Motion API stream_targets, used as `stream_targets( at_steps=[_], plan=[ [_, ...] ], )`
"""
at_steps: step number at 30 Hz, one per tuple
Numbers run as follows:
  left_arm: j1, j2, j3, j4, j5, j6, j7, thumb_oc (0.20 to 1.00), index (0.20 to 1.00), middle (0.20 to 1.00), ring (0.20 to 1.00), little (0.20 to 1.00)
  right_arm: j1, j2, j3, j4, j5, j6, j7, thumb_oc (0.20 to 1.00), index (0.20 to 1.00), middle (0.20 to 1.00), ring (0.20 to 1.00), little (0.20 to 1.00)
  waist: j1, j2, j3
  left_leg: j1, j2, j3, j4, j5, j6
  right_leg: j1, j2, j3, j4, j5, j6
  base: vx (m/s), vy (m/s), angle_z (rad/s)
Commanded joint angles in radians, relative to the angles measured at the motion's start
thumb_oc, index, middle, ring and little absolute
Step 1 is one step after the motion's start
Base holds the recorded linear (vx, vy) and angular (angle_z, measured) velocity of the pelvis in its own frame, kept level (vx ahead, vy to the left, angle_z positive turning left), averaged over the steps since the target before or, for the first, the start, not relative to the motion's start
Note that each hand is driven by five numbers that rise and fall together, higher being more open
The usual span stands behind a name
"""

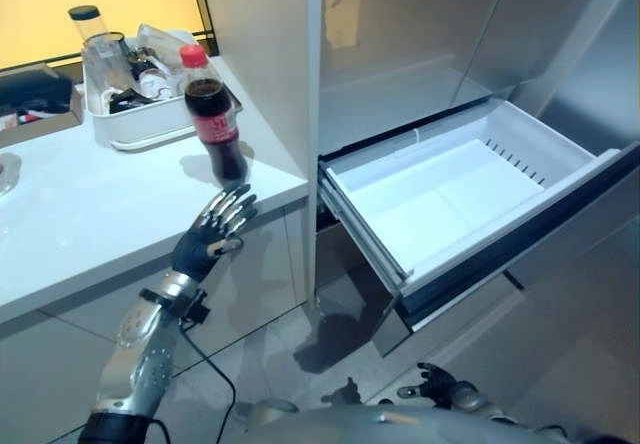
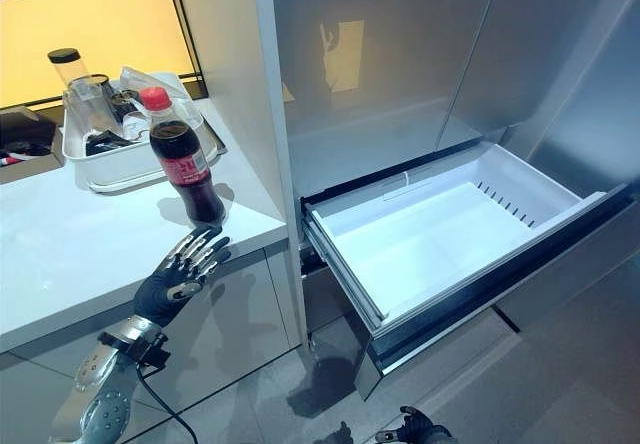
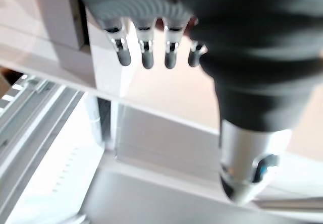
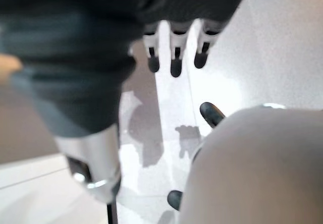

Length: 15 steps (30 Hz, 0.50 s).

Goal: Take the drinks into the refrigerator

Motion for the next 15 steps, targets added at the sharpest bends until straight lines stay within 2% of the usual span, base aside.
stream_targets(
  at_steps=[1, 3, 5, 8, 10, 15],
  plan=[
    [-0.022, -0.010, 0.066, -0.083, -0.020, -0.091, 0.042, 1.000, 1.000, 1.000, 1.000, 1.000, -0.081, -0.015, -0.013, 0.031, -0.010, -0.031, 0.008, 1.000, 1.000, 1.000, 1.000, 1.000, 0.027, -0.024, 0.036, -0.045, -0.056, -0.053, 0.000, -0.040, 0.031, 0.051, -0.063, -0.082, 0.059, -0.045, 0.081, 0.00, 0.000, 0.00],
    [-0.017, -0.021, 0.080, -0.082, -0.007, -0.100, 0.065, 1.000, 1.000, 1.000, 1.000, 1.000, -0.081, -0.015, -0.013, 0.030, -0.009, -0.031, 0.006, 1.000, 1.000, 1.000, 1.000, 1.000, 0.030, -0.025, 0.037, -0.046, -0.057, -0.055, 0.000, -0.040, 0.032, 0.051, -0.064, -0.084, 0.059, -0.045, 0.081, -0.01, 0.010, 0.04],
    [-0.012, -0.054, 0.124, -0.067, 0.066, -0.150, 0.160, 1.000, 1.000, 1.000, 1.000, 1.000, -0.080, -0.011, -0.015, 0.029, -0.009, -0.030, -0.003, 1.000, 1.000, 1.000, 1.000, 1.000, 0.038, -0.029, 0.038, -0.048, -0.059, -0.057, 0.000, -0.040, 0.033, 0.052, -0.066, -0.087, 0.058, -0.045, 0.081, -0.01, 0.013, 0.04],
    [-0.002, -0.114, 0.132, -0.051, 0.068, -0.138, 0.239, 1.000, 1.000, 1.000, 1.000, 1.000, -0.083, -0.015, -0.011, 0.022, -0.010, -0.022, -0.022, 1.000, 1.000, 1.000, 1.000, 1.000, 0.040, -0.032, 0.045, -0.053, -0.061, -0.060, 0.000, -0.038, 0.037, 0.051, -0.068, -0.092, 0.058, -0.044, 0.081, -0.02, 0.003, 0.10],
    [0.005, -0.099, 0.156, -0.069, 0.177, -0.159, 0.309, 1.000, 1.000, 1.000, 1.000, 1.000, -0.081, -0.008, -0.012, 0.011, -0.001, -0.024, -0.029, 1.000, 1.000, 1.000, 1.000, 1.000, 0.043, -0.034, 0.046, -0.055, -0.062, -0.061, 0.000, -0.038, 0.039, 0.050, -0.070, -0.093, 0.058, -0.044, 0.081, 0.00, 0.011, 0.10],
    [0.012, -0.119, 0.175, -0.061, 0.259, -0.152, 0.390, 1.000, 1.000, 1.000, 1.000, 1.000, -0.075, -0.001, -0.004, 0.011, -0.004, -0.019, -0.042, 1.000, 1.000, 1.000, 1.000, 1.000, 0.042, -0.038, 0.045, -0.056, -0.064, -0.059, 0.000, -0.040, 0.042, 0.052, -0.072, -0.094, 0.056, -0.043, 0.081, 0.00, 0.000, 0.00]
  ],
)
